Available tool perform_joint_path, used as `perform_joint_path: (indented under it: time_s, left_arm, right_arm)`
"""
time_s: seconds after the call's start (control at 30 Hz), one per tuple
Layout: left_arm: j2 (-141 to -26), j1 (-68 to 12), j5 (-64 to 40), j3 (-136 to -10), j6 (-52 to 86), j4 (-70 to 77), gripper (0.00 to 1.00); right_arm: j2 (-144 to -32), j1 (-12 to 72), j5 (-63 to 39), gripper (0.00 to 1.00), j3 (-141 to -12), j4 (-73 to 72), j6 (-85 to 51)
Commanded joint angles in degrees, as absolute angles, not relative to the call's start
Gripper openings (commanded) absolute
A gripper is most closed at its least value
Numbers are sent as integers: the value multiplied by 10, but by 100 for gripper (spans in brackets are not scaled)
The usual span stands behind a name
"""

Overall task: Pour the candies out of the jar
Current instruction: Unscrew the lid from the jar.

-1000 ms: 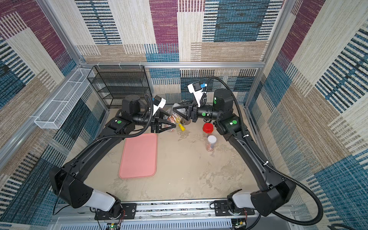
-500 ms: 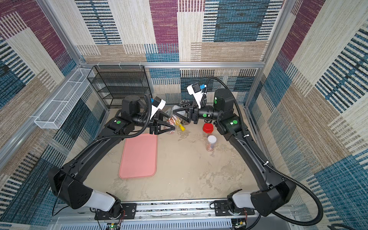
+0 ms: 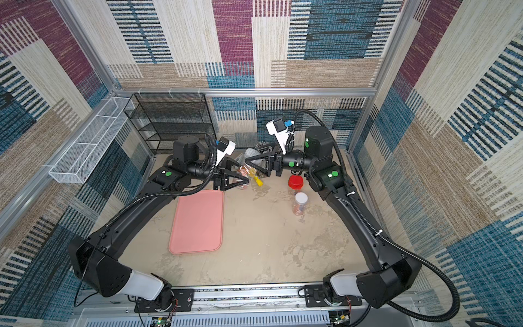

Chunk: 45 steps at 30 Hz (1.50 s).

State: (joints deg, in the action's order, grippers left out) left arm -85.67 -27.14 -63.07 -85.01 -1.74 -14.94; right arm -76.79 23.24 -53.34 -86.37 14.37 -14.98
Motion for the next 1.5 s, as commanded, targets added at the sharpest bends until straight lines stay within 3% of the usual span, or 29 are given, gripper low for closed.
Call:
perform_joint_path:
  time_s: [0.0,0.1,0.3,0.57,1.47]
  left_arm:
    - [-853,-271,-623,-847,-26,-149,0]
    - [-852,-272,-593,-845,-35,-159,0]
    - [-853,-275,-505,-841,-52,-169,0]
    - [-841,-291,-386,-814,-76,-153,0]
    - [-834,-294,-379,-795,-76,-142,0]
  right_arm:
    - [-763,233,-509,87,-874,136,-151]
    - [-768,233,-453,92,-895,161,-162]
    - [-793,233,-337,92,-937,195,-221]
    - [-805,248,-299,89,-886,177,-280]
    - [-811,278,-272,78,-851,160,-306]
